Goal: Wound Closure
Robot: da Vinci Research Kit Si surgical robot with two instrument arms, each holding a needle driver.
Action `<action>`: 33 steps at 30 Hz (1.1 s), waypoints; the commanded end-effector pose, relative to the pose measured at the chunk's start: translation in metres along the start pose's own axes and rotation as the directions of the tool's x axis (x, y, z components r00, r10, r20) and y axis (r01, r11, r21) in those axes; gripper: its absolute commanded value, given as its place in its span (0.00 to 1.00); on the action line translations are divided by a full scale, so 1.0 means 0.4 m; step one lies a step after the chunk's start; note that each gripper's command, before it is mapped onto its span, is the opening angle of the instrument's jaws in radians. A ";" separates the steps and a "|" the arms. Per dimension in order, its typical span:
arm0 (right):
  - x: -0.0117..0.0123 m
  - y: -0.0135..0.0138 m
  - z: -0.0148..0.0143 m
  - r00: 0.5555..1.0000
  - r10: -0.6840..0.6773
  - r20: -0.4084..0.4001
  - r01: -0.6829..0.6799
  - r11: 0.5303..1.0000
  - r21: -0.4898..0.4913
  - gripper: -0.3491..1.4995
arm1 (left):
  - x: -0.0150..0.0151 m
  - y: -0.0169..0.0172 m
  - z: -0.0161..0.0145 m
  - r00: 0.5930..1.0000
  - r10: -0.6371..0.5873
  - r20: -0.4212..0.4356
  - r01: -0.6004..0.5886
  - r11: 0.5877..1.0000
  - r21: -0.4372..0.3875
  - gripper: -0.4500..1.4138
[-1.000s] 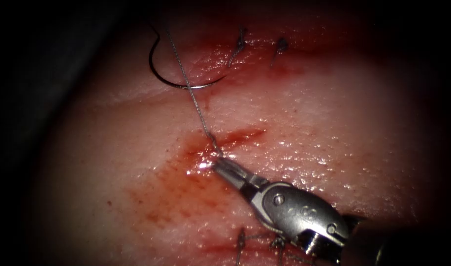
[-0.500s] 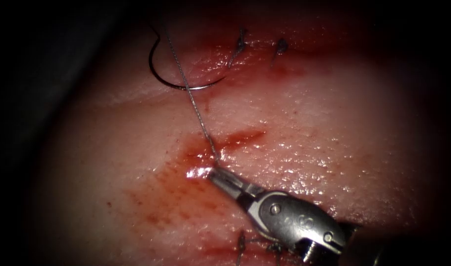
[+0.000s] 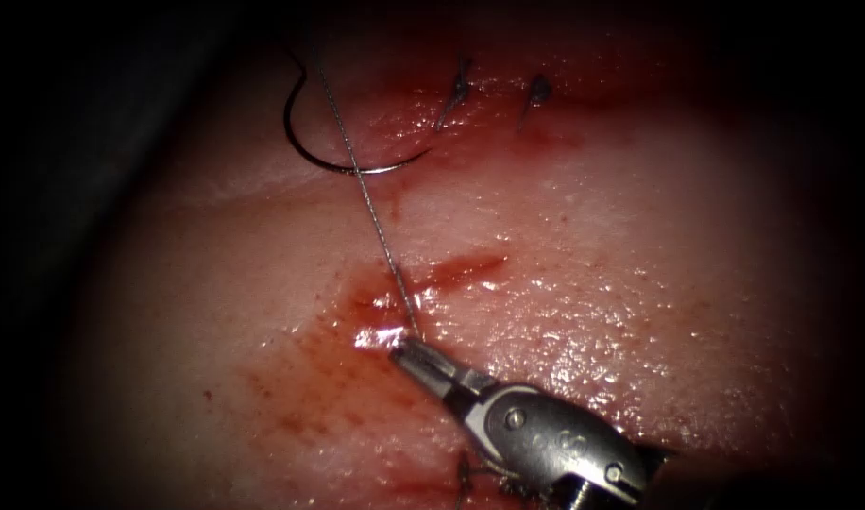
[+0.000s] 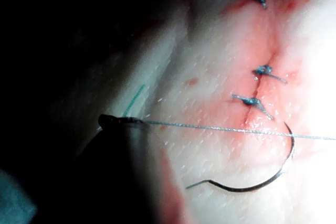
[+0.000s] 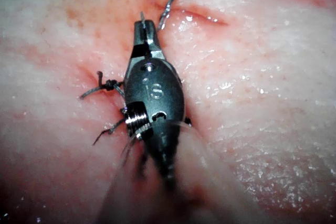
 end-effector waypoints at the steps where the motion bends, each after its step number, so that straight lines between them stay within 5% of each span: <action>1: -0.0016 -0.0023 0.0007 1.000 0.002 0.003 -0.002 1.000 0.003 0.00 | 0.0005 0.0005 0.0025 1.000 0.002 -0.003 -0.002 1.000 0.004 0.00; 15: 0.0019 -0.0034 0.0028 0.999 0.018 -0.048 -0.013 0.994 0.106 0.00 | 0.0027 0.0044 -0.0031 1.000 0.000 -0.023 0.000 1.000 0.019 0.00; 16: 0.0030 -0.0022 0.0038 0.997 0.024 -0.069 -0.014 0.991 0.129 0.22 | 0.0042 0.0068 -0.0064 0.999 0.004 -0.038 -0.003 1.000 0.018 0.00; 20: 0.0040 -0.0002 0.0052 0.997 0.004 -0.075 0.007 0.990 0.139 0.37 | 0.0065 0.0115 -0.0119 0.998 0.015 -0.056 -0.014 1.000 0.013 0.00; 21: 0.0042 0.0003 0.0057 0.997 0.000 -0.078 0.010 0.991 0.137 0.47 | 0.0071 0.0131 -0.0135 0.998 0.021 -0.060 -0.020 1.000 0.007 0.00; 22: 0.0048 0.0017 0.0068 0.996 0.000 -0.088 0.011 0.991 0.132 0.73 | 0.0083 0.0176 -0.0176 0.997 0.045 -0.068 -0.045 0.999 -0.009 0.00; 23: 0.0051 0.0022 0.0071 0.995 0.003 -0.095 0.009 0.992 0.128 0.79 | 0.0087 0.0196 -0.0193 0.996 0.054 -0.071 -0.056 0.998 -0.018 0.00; 33: 0.0119 0.0071 0.0042 0.994 0.000 -0.108 0.015 0.991 0.134 0.87 | 0.0098 0.0392 -0.0342 0.990 0.088 -0.108 -0.098 0.991 -0.090 0.00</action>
